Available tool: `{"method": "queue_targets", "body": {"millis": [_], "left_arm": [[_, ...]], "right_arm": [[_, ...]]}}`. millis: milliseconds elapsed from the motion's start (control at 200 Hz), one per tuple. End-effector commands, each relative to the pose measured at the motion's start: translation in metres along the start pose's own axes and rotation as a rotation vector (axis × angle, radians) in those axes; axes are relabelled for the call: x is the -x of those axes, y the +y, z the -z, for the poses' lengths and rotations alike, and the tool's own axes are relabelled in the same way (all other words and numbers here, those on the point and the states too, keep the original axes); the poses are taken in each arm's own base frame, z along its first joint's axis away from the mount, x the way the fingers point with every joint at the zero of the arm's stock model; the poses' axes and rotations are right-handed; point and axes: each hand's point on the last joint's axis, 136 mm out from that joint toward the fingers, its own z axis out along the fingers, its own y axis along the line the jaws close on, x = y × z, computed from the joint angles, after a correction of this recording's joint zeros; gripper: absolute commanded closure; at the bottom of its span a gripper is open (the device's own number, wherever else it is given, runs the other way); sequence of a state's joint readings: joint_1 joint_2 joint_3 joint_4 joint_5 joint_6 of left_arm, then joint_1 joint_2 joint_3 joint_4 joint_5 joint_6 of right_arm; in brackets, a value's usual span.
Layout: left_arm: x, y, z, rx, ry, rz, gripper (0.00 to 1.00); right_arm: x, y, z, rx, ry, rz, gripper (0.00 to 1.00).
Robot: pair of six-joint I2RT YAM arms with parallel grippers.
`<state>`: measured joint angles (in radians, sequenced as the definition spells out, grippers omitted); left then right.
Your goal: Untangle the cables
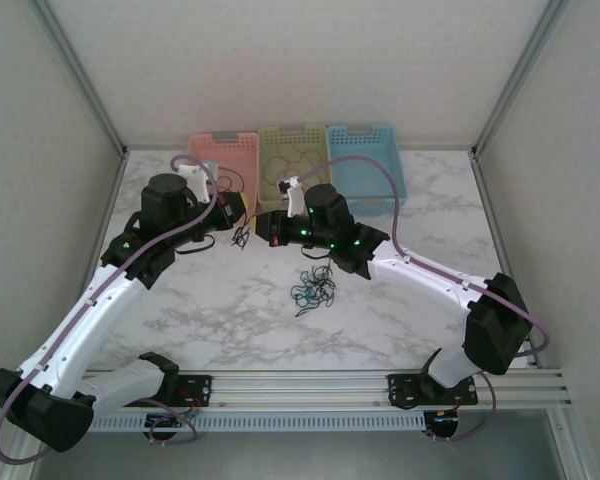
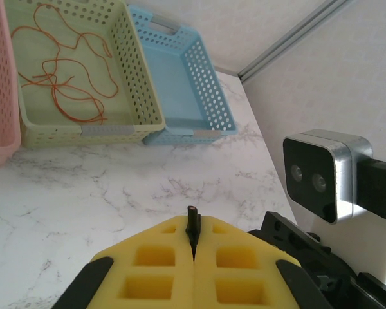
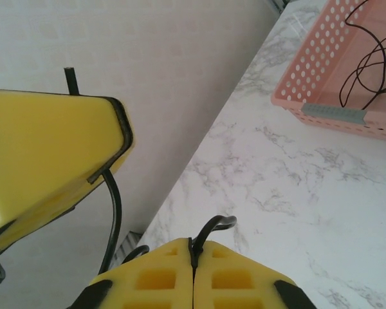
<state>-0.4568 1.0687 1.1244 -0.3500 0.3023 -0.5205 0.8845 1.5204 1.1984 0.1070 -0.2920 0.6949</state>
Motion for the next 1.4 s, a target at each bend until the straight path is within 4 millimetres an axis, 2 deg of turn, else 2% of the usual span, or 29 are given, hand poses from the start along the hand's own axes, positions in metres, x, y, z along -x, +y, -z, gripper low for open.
{"method": "queue_targets", "body": {"millis": [0,125,355,455,476,536,636,821,921,1081,1211,1396], "left_arm": [[0.008,-0.011,0.014,-0.025,-0.032,-0.019,1.0],[0.017,-0.006,0.026,0.03,-0.076,-0.035,1.0],[0.041,0.008,0.07,0.2,-0.2,-0.128,1.0],[0.044,0.012,0.083,0.233,-0.237,-0.139,1.0],[0.044,0.013,0.086,0.236,-0.243,-0.139,1.0],[0.043,0.014,0.09,0.24,-0.252,-0.139,1.0],[0.036,0.017,0.087,0.236,-0.232,-0.129,1.0],[0.03,0.021,0.082,0.234,-0.216,-0.12,1.0],[0.031,0.027,0.077,0.261,-0.216,-0.12,1.0],[0.06,0.065,0.059,0.484,-0.277,-0.102,1.0],[0.089,0.104,0.025,0.606,-0.285,-0.042,1.0],[0.118,0.165,-0.034,0.737,-0.267,0.013,1.0]], "right_arm": [[0.006,-0.003,0.0,-0.041,-0.029,0.029,1.0],[0.001,-0.022,0.007,-0.116,-0.022,0.067,1.0],[-0.016,-0.07,0.035,-0.194,0.004,0.027,1.0],[-0.014,-0.088,0.051,-0.228,-0.036,-0.023,1.0],[-0.006,-0.098,0.058,-0.25,-0.063,-0.043,1.0],[0.001,-0.11,0.069,-0.275,-0.104,-0.081,1.0],[0.012,-0.114,0.079,-0.279,-0.143,-0.093,1.0],[0.031,-0.113,0.084,-0.296,-0.18,-0.074,1.0],[0.035,-0.11,0.079,-0.278,-0.165,-0.069,1.0],[0.03,-0.118,0.073,-0.297,-0.141,-0.074,1.0],[0.021,-0.128,0.075,-0.34,-0.117,-0.071,1.0],[0.0,-0.139,0.087,-0.399,-0.06,-0.052,0.99]]}}
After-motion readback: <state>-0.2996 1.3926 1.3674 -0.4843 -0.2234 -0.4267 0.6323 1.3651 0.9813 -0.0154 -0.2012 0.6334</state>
